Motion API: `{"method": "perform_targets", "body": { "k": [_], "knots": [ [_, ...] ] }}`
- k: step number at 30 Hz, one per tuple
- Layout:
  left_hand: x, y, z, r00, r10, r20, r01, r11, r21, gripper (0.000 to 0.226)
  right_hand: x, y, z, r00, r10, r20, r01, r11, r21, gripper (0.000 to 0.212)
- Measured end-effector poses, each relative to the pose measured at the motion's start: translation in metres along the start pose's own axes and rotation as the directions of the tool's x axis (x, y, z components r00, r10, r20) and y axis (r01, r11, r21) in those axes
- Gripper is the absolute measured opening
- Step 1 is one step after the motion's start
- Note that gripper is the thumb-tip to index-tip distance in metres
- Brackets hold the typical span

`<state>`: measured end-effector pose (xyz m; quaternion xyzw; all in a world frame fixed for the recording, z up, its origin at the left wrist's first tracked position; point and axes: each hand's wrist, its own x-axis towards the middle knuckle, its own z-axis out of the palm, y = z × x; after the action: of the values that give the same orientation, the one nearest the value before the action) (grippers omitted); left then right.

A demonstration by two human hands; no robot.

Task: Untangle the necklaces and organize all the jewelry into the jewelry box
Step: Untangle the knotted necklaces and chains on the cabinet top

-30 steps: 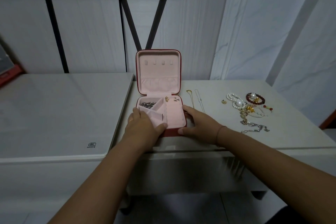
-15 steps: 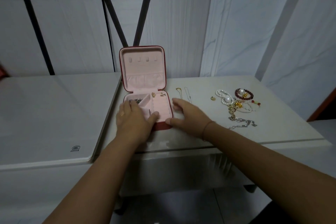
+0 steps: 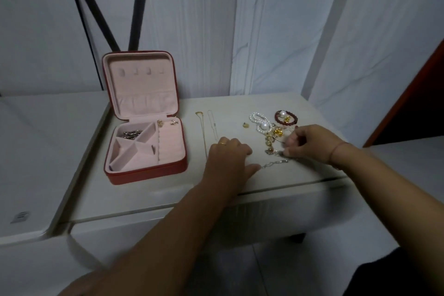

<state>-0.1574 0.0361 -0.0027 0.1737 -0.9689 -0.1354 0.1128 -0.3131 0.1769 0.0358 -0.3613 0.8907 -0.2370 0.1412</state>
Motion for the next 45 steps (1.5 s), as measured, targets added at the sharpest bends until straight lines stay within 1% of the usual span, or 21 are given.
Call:
{"method": "perform_targets", "body": {
  "k": [3, 6, 9, 13, 18, 20, 23, 25, 26, 28, 31, 32, 34, 36, 39, 40, 41, 42, 43, 44, 45],
  "knots": [
    [0.014, 0.01, 0.011, 1.0, -0.015, 0.006, 0.015, 1.0, -0.012, 0.046, 0.004, 0.008, 0.009, 1.0, -0.014, -0.007, 0.014, 1.0, -0.008, 0.02],
    [0.025, 0.018, 0.02, 0.998, -0.036, -0.046, 0.032, 0.996, -0.079, 0.042, 0.008, 0.008, 0.019, 0.998, -0.053, -0.025, 0.052, 0.998, -0.026, 0.018],
    [0.035, 0.023, 0.025, 0.995, -0.07, -0.074, 0.06, 0.99, -0.124, 0.038, 0.011, 0.005, 0.027, 0.992, -0.108, -0.059, 0.109, 0.994, 0.009, 0.027],
    [0.046, 0.027, 0.029, 0.995, -0.074, -0.067, 0.068, 0.993, -0.097, 0.03, 0.017, 0.001, 0.035, 0.989, -0.139, -0.046, 0.139, 0.99, -0.015, 0.007],
    [0.049, 0.027, 0.028, 0.992, -0.095, -0.079, 0.083, 0.986, -0.144, 0.017, 0.022, 0.002, 0.033, 0.993, -0.118, 0.031, 0.119, 0.993, -0.02, 0.01],
    [0.047, 0.025, 0.025, 0.992, -0.114, -0.061, 0.099, 0.973, -0.209, 0.014, 0.021, 0.003, 0.028, 0.993, -0.116, 0.021, 0.115, 0.993, 0.023, 0.011],
    [0.044, 0.021, 0.016, 0.989, -0.139, -0.041, 0.113, 0.915, -0.387, 0.011, 0.014, 0.003, 0.016, 0.992, -0.119, -0.03, 0.122, 0.978, 0.168, 0.01],
    [0.043, 0.017, 0.013, 0.988, -0.146, -0.047, 0.112, 0.895, -0.432, 0.01, 0.01, 0.003, 0.012, 0.991, -0.131, -0.018, 0.132, 0.977, 0.168, 0.018],
    [0.043, 0.015, 0.014, 0.988, -0.145, -0.047, 0.11, 0.894, -0.435, 0.009, 0.009, 0.004, 0.013, 0.992, -0.125, 0.004, 0.124, 0.985, 0.124, 0.021],
    [0.043, 0.014, 0.017, 0.991, -0.128, -0.027, 0.105, 0.905, -0.412, 0.015, 0.011, 0.006, 0.019, 0.995, -0.093, 0.042, 0.093, 0.996, 0.004, 0.018],
    [0.041, 0.015, 0.023, 0.997, -0.07, 0.036, 0.078, 0.948, -0.308, 0.029, 0.013, 0.004, 0.024, 0.997, -0.071, 0.025, 0.072, 0.997, -0.039, 0.011],
    [0.04, 0.017, 0.023, 0.998, -0.056, 0.043, 0.065, 0.96, -0.272, 0.029, 0.013, 0.002, 0.024, 0.997, -0.077, 0.021, 0.078, 0.996, -0.044, 0.01],
    [0.039, 0.019, 0.023, 0.999, -0.043, 0.02, 0.046, 0.971, -0.233, 0.022, 0.014, -0.001, 0.026, 0.997, -0.078, 0.026, 0.08, 0.993, -0.085, 0.008],
    [0.039, 0.019, 0.023, 0.999, -0.052, -0.01, 0.048, 0.972, -0.231, 0.015, 0.016, -0.002, 0.029, 0.997, -0.065, 0.042, 0.07, 0.988, -0.137, 0.012],
    [0.038, 0.018, 0.026, 0.998, -0.066, -0.023, 0.058, 0.967, -0.248, 0.02, 0.017, -0.002, 0.028, 0.996, -0.051, 0.077, 0.061, 0.988, -0.144, 0.02],
    [0.038, 0.018, 0.025, 0.998, -0.063, -0.031, 0.053, 0.966, -0.254, 0.025, 0.016, -0.003, 0.025, 0.996, -0.051, 0.074, 0.059, 0.991, -0.118, 0.022],
    [0.038, 0.018, 0.025, 0.998, -0.056, -0.042, 0.042, 0.957, -0.288, 0.029, 0.014, -0.003, 0.022, 0.997, -0.049, 0.063, 0.052, 0.997, -0.053, 0.023],
    [0.039, 0.019, 0.023, 0.997, -0.051, -0.056, 0.026, 0.927, -0.374, 0.03, 0.012, -0.005, 0.018, 0.997, -0.049, 0.052, 0.046, 0.997, 0.064, 0.025],
    [0.039, 0.02, 0.02, 0.996, -0.054, -0.065, 0.015, 0.866, -0.5, 0.027, 0.01, -0.007, 0.014, 0.997, -0.055, 0.049, 0.044, 0.976, 0.212, 0.027],
    [0.038, 0.021, 0.016, 0.997, -0.065, -0.049, 0.019, 0.777, -0.629, 0.023, 0.008, -0.01, 0.011, 0.996, -0.066, 0.056, 0.043, 0.937, 0.348, 0.029],
    [0.038, 0.023, 0.011, 0.997, -0.075, -0.02, 0.036, 0.678, -0.734, 0.017, 0.006, -0.012, 0.008, 0.995, -0.076, 0.064, 0.04, 0.896, 0.441, 0.031]
  ]
}}
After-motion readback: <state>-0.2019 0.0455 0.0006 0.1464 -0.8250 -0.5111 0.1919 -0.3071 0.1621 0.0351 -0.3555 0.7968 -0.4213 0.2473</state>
